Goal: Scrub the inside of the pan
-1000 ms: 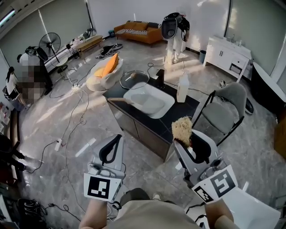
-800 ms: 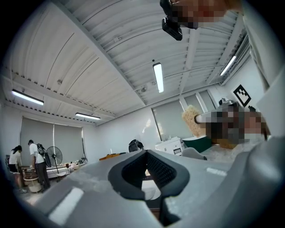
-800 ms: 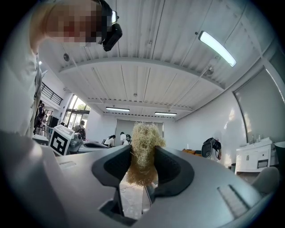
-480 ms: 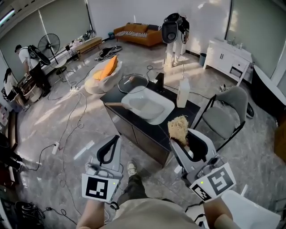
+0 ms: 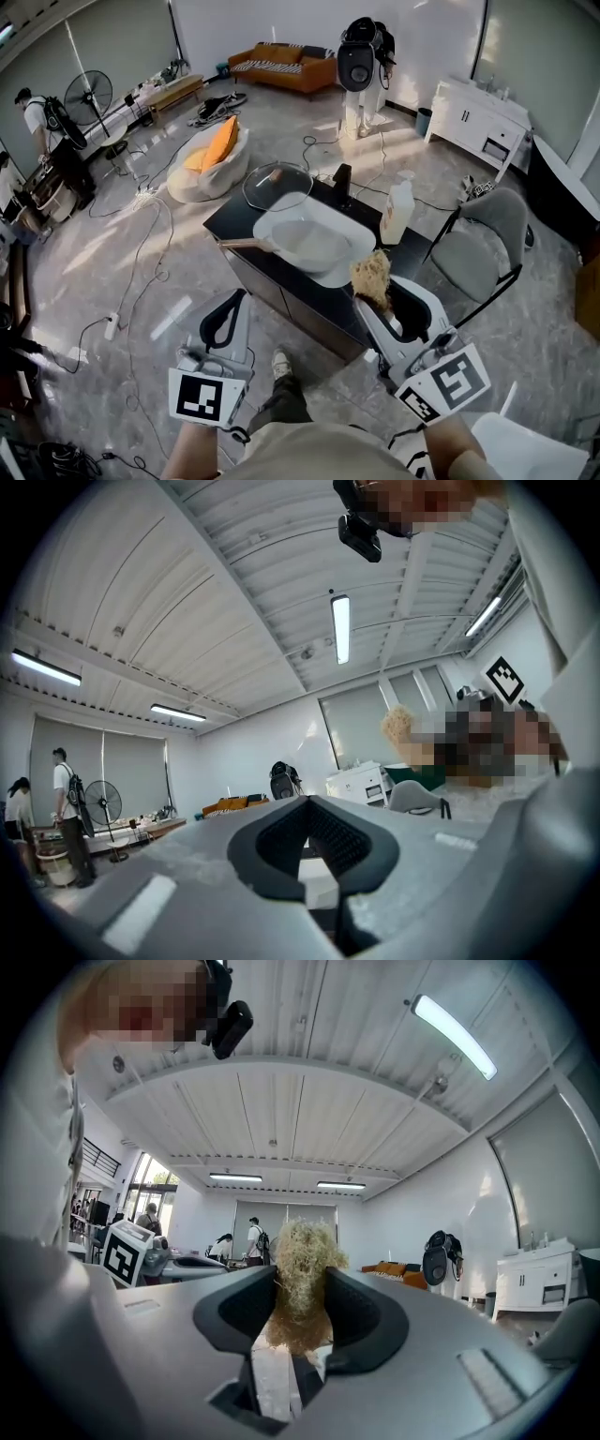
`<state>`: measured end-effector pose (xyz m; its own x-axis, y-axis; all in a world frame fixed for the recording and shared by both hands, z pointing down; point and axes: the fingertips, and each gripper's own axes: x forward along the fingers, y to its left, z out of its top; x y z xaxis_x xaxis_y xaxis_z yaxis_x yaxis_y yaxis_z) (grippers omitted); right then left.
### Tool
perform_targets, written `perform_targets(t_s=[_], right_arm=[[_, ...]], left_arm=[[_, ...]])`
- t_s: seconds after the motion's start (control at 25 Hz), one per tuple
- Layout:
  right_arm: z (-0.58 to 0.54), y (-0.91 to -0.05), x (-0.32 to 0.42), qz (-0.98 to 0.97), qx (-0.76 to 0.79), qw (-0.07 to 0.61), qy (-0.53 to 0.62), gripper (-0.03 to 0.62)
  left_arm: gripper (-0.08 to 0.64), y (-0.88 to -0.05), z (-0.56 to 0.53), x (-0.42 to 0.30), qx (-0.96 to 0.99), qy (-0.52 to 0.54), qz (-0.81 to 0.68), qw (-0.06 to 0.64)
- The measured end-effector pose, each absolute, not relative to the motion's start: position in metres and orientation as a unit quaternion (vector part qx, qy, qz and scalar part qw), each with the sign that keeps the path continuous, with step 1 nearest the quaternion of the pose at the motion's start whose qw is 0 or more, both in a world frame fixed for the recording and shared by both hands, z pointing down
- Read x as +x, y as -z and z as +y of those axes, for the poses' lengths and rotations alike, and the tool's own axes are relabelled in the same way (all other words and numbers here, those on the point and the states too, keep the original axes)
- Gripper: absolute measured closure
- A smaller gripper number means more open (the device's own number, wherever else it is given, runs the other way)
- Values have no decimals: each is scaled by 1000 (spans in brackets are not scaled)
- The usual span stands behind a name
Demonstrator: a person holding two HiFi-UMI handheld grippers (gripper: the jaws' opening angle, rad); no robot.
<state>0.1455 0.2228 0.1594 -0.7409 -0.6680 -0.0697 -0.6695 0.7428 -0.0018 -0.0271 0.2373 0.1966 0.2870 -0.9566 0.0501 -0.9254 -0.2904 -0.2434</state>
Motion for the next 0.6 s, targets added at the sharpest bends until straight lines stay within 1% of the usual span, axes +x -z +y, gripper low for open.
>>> perform_targets(t_s=[0.24,0.48,0.6], right_arm=[[148,-168,93,931,-365,21,4,426],[70,-167,49,921,-388,6,20,426],[36,-178,29,914,-404,-2,27,426]], left_arm=[[558,-198,159,-75,-809,96,573,85],[558,-195,80,-123,-821,95,561,46],[558,-201,44,-149,-827,98,550,60]])
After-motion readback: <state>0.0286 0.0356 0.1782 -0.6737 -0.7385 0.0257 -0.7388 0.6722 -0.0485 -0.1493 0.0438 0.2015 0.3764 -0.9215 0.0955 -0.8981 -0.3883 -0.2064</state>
